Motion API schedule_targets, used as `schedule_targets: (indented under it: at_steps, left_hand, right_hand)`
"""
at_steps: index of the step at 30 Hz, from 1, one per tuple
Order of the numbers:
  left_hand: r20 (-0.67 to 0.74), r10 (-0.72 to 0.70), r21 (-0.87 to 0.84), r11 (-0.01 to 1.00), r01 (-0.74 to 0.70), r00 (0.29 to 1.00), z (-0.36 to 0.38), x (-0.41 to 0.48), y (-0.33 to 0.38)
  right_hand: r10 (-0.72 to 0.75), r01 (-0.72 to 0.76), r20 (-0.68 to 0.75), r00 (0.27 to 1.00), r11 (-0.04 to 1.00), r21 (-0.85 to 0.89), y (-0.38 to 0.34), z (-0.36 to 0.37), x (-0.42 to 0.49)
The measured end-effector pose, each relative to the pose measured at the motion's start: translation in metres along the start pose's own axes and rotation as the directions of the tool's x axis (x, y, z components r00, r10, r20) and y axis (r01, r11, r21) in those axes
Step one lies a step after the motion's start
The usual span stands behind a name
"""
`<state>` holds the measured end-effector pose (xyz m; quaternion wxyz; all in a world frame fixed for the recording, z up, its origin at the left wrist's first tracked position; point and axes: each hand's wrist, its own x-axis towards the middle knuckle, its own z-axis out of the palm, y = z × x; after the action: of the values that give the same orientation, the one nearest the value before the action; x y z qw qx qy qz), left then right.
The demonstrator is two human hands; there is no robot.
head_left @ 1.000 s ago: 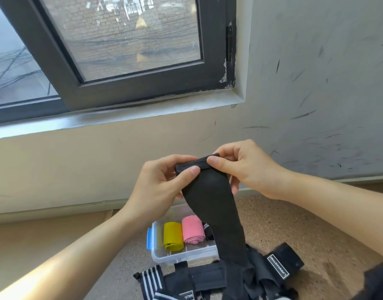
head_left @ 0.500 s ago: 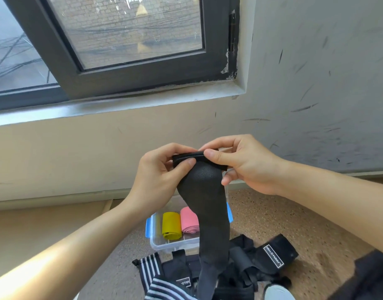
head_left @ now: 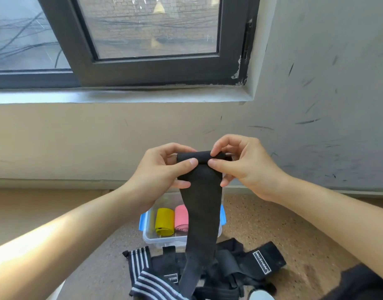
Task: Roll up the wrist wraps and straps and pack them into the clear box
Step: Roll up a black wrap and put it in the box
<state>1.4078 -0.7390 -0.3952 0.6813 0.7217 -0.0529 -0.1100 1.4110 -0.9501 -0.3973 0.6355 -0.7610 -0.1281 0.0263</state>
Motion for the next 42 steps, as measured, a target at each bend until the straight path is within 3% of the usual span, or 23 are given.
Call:
schedule_targets:
  at_steps: [5,9,12,17,21,28,33,37,39,42]
  left_hand:
    - [-0.026,0.146,0.129,0.981,-0.142,0.989,-0.001,-0.002,-0.004]
    - [-0.008,0.258,0.221,0.943,-0.25,0.966,0.001,-0.003,-0.009]
    - [0.004,0.21,0.194,0.959,-0.207,0.978,0.004,-0.003,-0.008]
    - [0.107,-0.041,0.045,0.998,0.036,0.993,0.005,-0.004,-0.004]
    - [0.07,-0.101,-0.044,0.994,0.104,0.992,0.006,-0.003,-0.001]
    - [0.04,-0.046,-0.014,0.999,0.047,0.998,0.004,-0.002,-0.003]
    - [-0.005,0.113,0.08,0.99,-0.112,0.994,0.0,0.0,-0.008]
    - [-0.007,0.217,0.156,0.964,-0.214,0.976,0.003,-0.001,-0.008]
    - [0.001,0.216,0.189,0.959,-0.212,0.976,0.004,-0.002,-0.007]
    - [0.031,0.073,0.131,0.988,-0.077,0.997,0.004,-0.003,-0.004]
  right_hand:
    - [0.181,-0.197,0.117,0.976,0.969,0.146,-0.002,0.0,-0.001]
    - [0.162,-0.191,0.178,0.971,0.969,0.157,0.003,0.001,-0.001]
    - [0.119,-0.134,0.116,0.986,0.982,0.134,0.007,0.0,0.0]
    - [0.057,-0.059,0.04,0.998,0.997,0.043,0.01,-0.004,0.003]
    - [-0.004,0.004,0.026,1.0,1.0,-0.017,0.012,-0.005,0.005]
    - [-0.045,0.049,0.042,0.998,0.992,-0.118,0.01,-0.004,0.003]
    - [0.224,-0.243,0.167,0.96,0.964,0.104,0.004,-0.006,0.003]
    - [0.231,-0.286,0.243,0.942,0.932,0.223,0.007,-0.003,0.003]
    - [0.196,-0.236,0.198,0.961,0.949,0.208,0.009,-0.002,0.003]
    - [0.143,-0.17,0.139,0.98,0.965,0.199,0.009,-0.003,0.003]
